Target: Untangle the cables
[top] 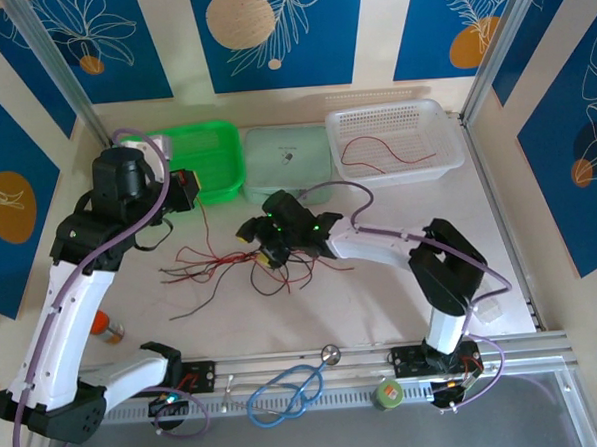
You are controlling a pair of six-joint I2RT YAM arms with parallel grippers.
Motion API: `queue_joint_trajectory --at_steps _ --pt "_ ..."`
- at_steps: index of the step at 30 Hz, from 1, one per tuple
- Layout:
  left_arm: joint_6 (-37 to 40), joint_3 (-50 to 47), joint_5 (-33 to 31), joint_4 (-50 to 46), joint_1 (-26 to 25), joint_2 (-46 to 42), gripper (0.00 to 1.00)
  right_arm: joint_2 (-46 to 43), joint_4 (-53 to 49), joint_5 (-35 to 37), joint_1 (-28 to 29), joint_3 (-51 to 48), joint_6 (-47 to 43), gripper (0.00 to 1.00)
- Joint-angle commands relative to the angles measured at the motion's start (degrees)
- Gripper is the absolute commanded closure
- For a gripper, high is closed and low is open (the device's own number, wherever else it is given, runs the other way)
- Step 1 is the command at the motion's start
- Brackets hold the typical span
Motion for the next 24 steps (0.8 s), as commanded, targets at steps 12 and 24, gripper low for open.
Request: queue_joint_trajectory --at_steps 12,24 --pt "0.4 3.01 1.89 1.55 0.09 -0.39 1.0 7.75 4.96 -6.95 1.01 1.58 8.33 0.57" --pt "1.4 4.02 -0.75 0.55 0.09 -0.01 1.0 5.06 2.69 -5.43 0.22 -1.3 5.57 1.0"
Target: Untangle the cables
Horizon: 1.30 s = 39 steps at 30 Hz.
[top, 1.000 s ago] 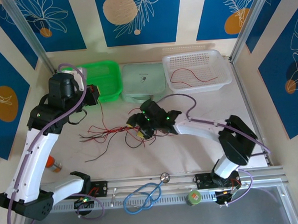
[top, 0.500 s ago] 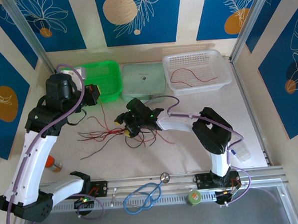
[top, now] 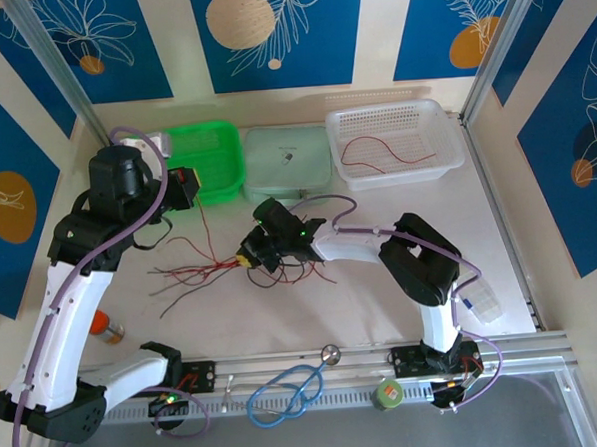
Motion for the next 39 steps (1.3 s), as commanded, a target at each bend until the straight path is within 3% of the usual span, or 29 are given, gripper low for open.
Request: queue_joint_trajectory --at_steps 1,7,14,23,30,39 --pt "1.7 3.55 -2.53 -0.1 0.03 0.2 1.0 -2.97 -3.76 1.27 -0.32 -2.04 -2.75 1.0" --pt "4.94 9.14 -9.16 -3.81 0.08 1.98 1.0 -9.17 -7.75 6.18 -0.52 -10.62 -5.19 1.0" --pt "3.12 4.81 -7.3 -1.29 0.02 0.98 1.0 -18.25 -9.61 12.27 -2.57 -21.19 -3.51 0.98" --pt "3.11 2.99 -8.94 -1.21 0.1 0.71 1.0 -30.31 -22.82 24.46 -4.97 -24.82 -5.4 0.98" --pt "2.72 2.48 -8.4 -0.41 0.07 0.78 1.0 -36.85 -26.78 28.11 -7.2 -28.32 -6.15 0.84" --pt "-0.14 -3.68 -2.57 4.92 0.1 1.21 1.0 -37.06 -26.98 28.09 -7.46 -27.09 -12.86 0.73"
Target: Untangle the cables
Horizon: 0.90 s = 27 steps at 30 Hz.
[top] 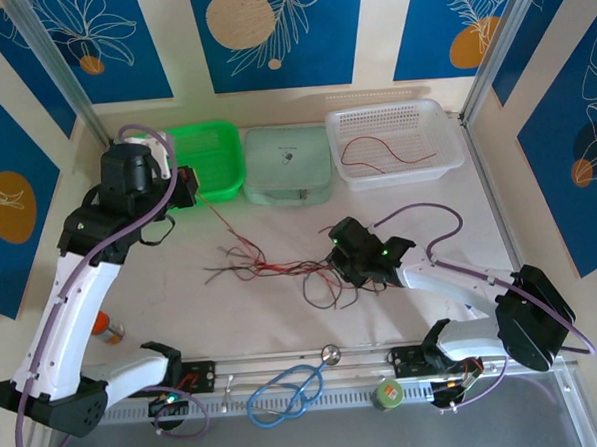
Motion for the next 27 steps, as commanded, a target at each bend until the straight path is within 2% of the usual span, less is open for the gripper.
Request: queue_joint_trajectory --at_steps 1,3,5,7,11,16,21,27 --pt "-1.87 -2.41 2.96 4.58 0.34 -0.51 1.0 0.04 -2.98 2.39 0.03 1.65 -5.53 0.73" --pt "-2.15 -3.01 3.86 5.24 0.35 -0.23 1.0 0.04 -0.81 1.38 0.12 2.78 -11.5 0.66" --pt "-2.16 -2.87 4.54 5.49 0.34 0.21 1.0 0.75 2.22 -0.82 0.49 4.85 -19.77 0.54" --pt "-2.16 -2.31 5.03 5.65 0.36 0.56 1.0 3.28 4.87 -4.6 1.75 9.04 -30.89 0.46" --pt "-1.91 0.09 6.33 5.16 0.29 1.34 1.0 12.34 5.03 -13.34 5.65 20.43 -51.3 0.43" --pt "-0.26 7.32 7.75 1.69 0.3 3.41 1.0 22.07 5.89 -13.95 12.32 30.57 -75.94 0.42" --pt "0.37 12.22 9.01 -0.24 0.3 4.41 1.0 26.35 11.4 -15.62 12.93 34.06 -86.92 0.41" --pt "-0.22 12.51 9.76 0.17 0.27 4.18 1.0 31.71 13.82 -12.72 12.45 38.31 -87.61 0.42"
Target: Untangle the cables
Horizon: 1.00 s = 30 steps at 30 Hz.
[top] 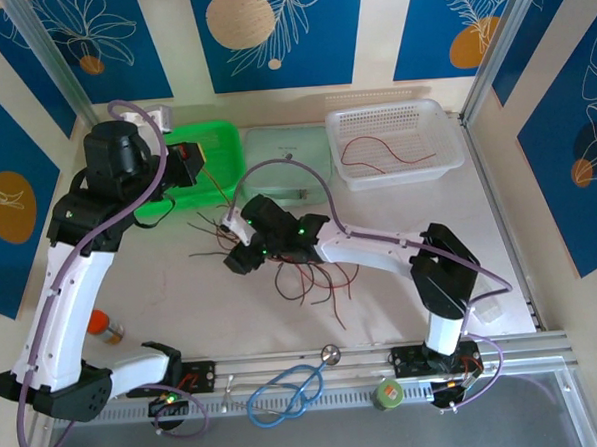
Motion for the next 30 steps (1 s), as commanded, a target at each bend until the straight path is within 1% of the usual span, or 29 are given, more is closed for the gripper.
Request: queue_joint_trajectory --at_steps 1,4,7,9,12,15,19,23,25,28,30 --pt "0.74 1.26 1.77 -0.74 0.27 -0.29 1.0 1.87 2.82 1.73 -0.18 2.25 -3.54 0.43" --pt "0.65 1.84 2.21 -0.71 0.28 -0.25 1.0 3.24 2.85 3.43 -0.41 2.06 -1.98 0.46" --pt "0.74 3.07 2.13 -0.98 0.25 -0.2 1.0 4.14 2.24 4.18 -0.85 1.19 -0.13 0.56" --pt "0.95 4.37 1.97 -1.38 0.26 -0.05 1.0 4.53 1.33 4.2 -1.3 0.64 0.94 0.6" --pt "1.48 7.12 1.31 -2.29 0.2 0.4 1.0 4.01 0.5 4.05 -1.71 -1.16 2.33 0.66" --pt "2.01 9.43 -0.08 -2.73 0.22 0.5 1.0 2.79 -0.09 4.09 -1.76 -3.0 3.85 0.7" --pt "2.49 11.56 -2.37 -2.77 0.25 0.3 1.0 0.9 -1.73 4.46 -2.2 -4.46 6.09 0.72" --pt "2.32 12.16 -2.97 -2.51 0.32 -0.02 1.0 -0.76 -4.03 3.79 -3.3 -5.98 9.33 0.74" --pt "2.16 11.54 -2.93 -2.49 0.33 -0.27 1.0 -2.97 -4.27 3.05 -3.42 -7.54 10.56 0.73" --pt "1.79 9.16 -2.88 -1.93 0.27 -0.87 1.0 -7.5 -3.99 1.23 -3.2 -9.62 11.57 0.68" --pt "1.28 7.15 -2.55 -1.33 0.27 -1.28 1.0 -10.07 -3.24 0.09 -3.15 -10.44 10.24 0.63"
